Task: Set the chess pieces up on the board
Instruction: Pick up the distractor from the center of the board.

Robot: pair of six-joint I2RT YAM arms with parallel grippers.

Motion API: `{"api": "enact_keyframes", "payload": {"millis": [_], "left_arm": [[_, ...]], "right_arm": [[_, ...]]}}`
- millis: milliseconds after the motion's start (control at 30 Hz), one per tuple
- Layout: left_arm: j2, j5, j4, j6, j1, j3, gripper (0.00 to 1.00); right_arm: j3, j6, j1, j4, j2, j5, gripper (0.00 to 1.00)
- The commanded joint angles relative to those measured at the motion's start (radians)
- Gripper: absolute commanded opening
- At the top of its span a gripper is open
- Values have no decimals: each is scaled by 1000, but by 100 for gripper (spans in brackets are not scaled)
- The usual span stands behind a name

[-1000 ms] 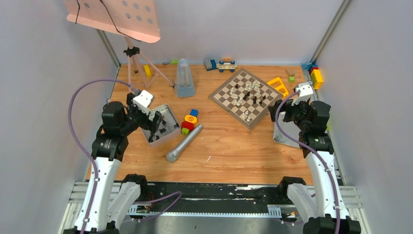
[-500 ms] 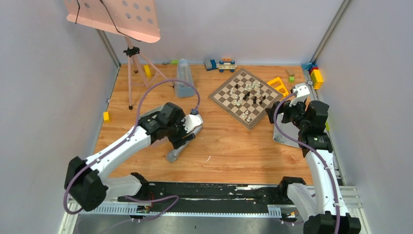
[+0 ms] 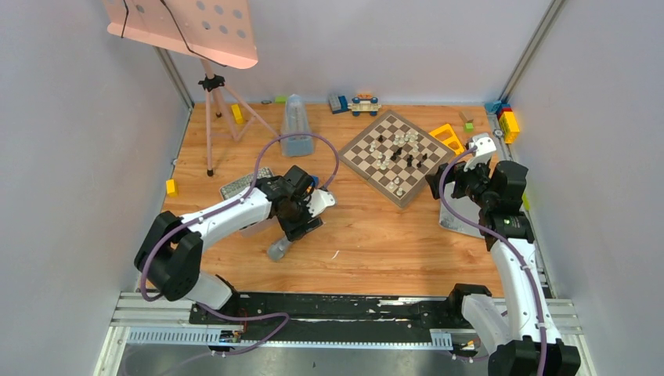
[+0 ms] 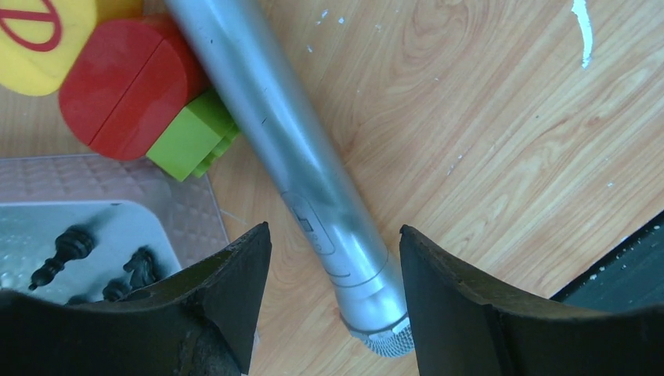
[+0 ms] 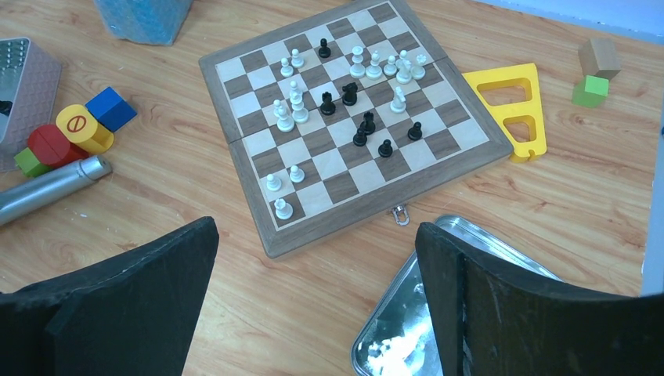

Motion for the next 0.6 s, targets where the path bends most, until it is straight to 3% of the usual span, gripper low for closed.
{"api": "enact_keyframes", "payload": {"millis": [0,467,567], "left_arm": [[52,2,36,-17,-9,10,69],[123,7,60,6,-11,-56,53],[131,-4,57,12,-11,-67,46]], "right_arm": [[-4,-14,2,6,0,-20,100],[-6,-22,8,5,0,-18,100],[-7,-24,8,5,-4,-18,100]]}}
